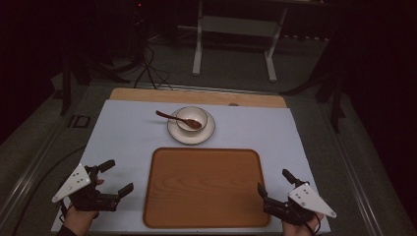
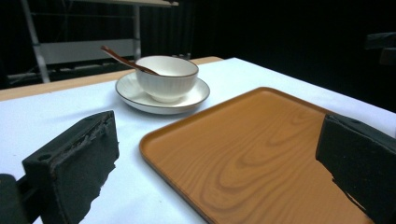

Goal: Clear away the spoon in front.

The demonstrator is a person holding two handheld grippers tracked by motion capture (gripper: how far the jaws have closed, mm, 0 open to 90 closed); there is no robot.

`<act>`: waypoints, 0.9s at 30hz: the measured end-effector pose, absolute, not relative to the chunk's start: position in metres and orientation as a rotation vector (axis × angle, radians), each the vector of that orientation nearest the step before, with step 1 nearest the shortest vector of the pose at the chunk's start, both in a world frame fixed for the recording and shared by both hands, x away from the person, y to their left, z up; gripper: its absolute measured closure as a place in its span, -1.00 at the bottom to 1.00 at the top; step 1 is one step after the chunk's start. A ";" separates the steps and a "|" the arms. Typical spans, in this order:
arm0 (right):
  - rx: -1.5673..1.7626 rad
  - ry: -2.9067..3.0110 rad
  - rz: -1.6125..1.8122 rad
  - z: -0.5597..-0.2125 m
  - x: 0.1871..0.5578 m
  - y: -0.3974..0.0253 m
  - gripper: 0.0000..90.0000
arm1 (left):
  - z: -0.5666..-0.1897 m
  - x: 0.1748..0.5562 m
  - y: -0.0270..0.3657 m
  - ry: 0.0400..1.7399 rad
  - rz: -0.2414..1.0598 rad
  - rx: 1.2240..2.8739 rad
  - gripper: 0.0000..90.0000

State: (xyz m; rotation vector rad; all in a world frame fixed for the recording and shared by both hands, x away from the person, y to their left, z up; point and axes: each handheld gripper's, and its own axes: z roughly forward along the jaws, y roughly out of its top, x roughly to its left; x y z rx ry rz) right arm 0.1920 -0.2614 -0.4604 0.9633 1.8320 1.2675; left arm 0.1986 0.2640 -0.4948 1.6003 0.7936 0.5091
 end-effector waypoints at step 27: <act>0.915 1.835 1.289 -0.457 0.186 -0.253 -0.72 | -0.444 0.212 0.222 0.667 0.310 1.850 -0.93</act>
